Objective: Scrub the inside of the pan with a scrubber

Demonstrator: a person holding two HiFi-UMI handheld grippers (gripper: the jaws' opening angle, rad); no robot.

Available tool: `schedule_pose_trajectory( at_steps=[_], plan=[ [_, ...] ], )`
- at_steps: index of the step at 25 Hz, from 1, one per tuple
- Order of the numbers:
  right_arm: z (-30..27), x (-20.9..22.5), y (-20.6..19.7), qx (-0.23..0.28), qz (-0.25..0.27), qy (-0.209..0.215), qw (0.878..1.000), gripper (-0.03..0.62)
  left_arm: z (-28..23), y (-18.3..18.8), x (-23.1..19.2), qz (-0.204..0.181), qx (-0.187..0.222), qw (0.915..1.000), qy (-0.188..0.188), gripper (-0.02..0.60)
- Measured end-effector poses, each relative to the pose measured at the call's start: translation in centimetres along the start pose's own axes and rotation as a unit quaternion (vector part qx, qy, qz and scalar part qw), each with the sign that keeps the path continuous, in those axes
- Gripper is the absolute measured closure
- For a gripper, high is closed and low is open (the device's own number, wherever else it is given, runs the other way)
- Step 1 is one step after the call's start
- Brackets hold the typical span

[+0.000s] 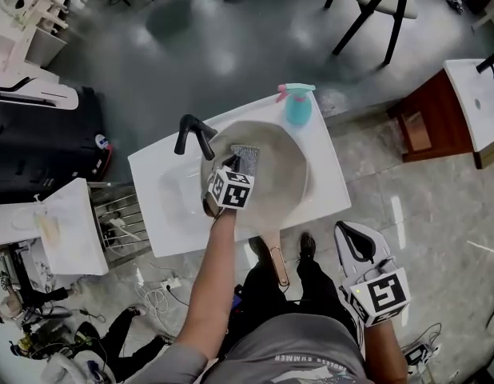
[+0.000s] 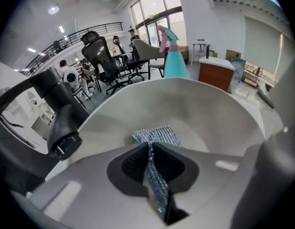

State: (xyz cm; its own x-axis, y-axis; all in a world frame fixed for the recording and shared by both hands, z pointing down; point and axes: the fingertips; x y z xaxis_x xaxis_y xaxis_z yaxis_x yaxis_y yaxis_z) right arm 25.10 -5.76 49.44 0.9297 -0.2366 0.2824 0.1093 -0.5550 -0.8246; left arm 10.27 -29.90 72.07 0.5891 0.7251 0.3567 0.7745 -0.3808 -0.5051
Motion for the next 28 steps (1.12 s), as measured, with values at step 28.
schedule_pose_trajectory(
  at_steps=[28],
  plan=[
    [-1.0, -0.1, -1.2, -0.017, 0.002, 0.006, 1.0, 0.592, -0.7, 1.6, 0.0, -0.079, 0.009, 0.9967, 0.017, 0.552]
  ],
)
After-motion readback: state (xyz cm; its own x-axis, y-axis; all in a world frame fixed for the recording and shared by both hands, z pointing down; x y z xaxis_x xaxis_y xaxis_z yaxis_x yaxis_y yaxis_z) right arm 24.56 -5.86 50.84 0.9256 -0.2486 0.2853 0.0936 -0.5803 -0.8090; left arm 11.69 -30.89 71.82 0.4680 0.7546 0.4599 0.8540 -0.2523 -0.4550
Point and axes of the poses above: the fingertips, and each gripper's own axes: z backward along the fingers, x to its right, y out of its top, and after that the axes turned 8 degrees about y, right-handed
